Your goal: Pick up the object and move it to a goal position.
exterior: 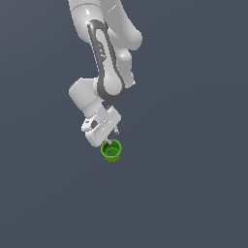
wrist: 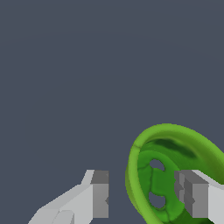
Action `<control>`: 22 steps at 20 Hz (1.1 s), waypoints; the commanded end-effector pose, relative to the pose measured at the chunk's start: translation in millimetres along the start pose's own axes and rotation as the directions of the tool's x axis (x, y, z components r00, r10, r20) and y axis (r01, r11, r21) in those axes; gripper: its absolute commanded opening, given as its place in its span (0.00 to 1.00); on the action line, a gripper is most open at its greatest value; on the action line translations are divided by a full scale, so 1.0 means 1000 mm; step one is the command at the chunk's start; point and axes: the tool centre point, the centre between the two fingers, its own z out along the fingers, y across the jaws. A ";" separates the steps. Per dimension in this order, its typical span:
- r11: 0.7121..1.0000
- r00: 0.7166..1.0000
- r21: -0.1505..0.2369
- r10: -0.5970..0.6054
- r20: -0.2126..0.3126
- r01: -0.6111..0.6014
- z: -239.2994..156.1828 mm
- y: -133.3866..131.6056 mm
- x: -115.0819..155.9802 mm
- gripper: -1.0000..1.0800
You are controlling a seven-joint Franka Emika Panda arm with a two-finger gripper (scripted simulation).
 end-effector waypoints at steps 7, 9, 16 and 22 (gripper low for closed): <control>1.000 1.000 0.000 0.002 0.000 -0.002 0.022 -0.001 0.001 0.62; 1.000 1.000 0.000 0.003 0.000 -0.003 0.026 -0.001 0.000 0.62; 1.000 1.000 0.000 0.003 0.000 -0.003 0.028 -0.001 0.000 0.00; 1.000 1.000 -0.001 0.003 0.000 -0.003 0.027 -0.001 0.000 0.00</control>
